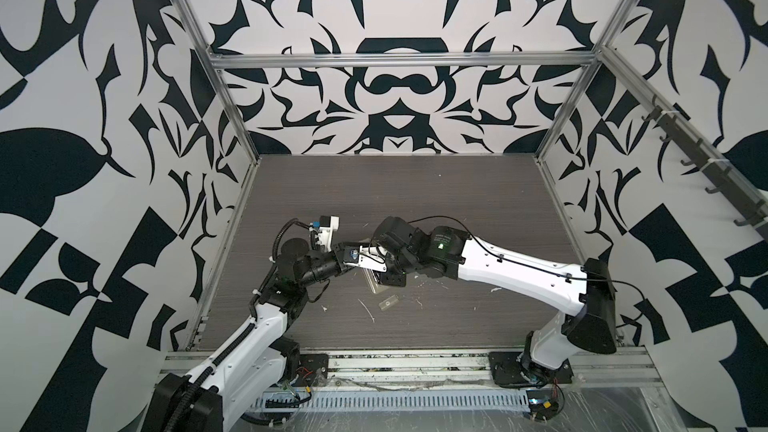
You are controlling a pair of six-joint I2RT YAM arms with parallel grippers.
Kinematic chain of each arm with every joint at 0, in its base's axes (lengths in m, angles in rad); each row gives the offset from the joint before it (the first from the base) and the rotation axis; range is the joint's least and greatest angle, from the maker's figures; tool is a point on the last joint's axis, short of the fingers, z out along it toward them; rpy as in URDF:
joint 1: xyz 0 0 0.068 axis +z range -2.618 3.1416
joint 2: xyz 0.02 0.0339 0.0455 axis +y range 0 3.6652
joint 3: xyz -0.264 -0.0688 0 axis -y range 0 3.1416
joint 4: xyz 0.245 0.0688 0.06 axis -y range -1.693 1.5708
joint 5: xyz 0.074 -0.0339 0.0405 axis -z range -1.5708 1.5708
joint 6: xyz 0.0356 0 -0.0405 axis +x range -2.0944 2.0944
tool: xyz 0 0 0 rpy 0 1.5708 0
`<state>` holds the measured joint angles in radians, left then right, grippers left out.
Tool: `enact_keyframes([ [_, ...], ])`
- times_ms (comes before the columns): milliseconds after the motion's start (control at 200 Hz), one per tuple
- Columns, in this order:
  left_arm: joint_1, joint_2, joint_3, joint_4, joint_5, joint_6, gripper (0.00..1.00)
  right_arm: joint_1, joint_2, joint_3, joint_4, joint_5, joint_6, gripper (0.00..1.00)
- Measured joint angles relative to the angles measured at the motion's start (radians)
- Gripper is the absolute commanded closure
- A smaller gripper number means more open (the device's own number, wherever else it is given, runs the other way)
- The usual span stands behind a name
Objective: Load the batteries into the remote control
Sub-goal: 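Lift the right gripper off the batteries and raise it from the remote, then move the open right gripper over the beige battery cover on the table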
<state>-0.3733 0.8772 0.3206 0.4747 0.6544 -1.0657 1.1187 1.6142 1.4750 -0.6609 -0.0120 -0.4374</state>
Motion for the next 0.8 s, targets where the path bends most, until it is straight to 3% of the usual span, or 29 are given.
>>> enact_keyframes([
  [450,0.042,-0.001,0.0,-0.014,-0.015,0.018,1.0,0.0,-0.152,-0.026,-0.02,-0.014,0.118,0.74],
  [800,0.162,-0.072,-0.003,-0.17,-0.053,0.073,1.0,-0.029,-0.257,-0.227,-0.025,-0.083,0.343,0.74],
])
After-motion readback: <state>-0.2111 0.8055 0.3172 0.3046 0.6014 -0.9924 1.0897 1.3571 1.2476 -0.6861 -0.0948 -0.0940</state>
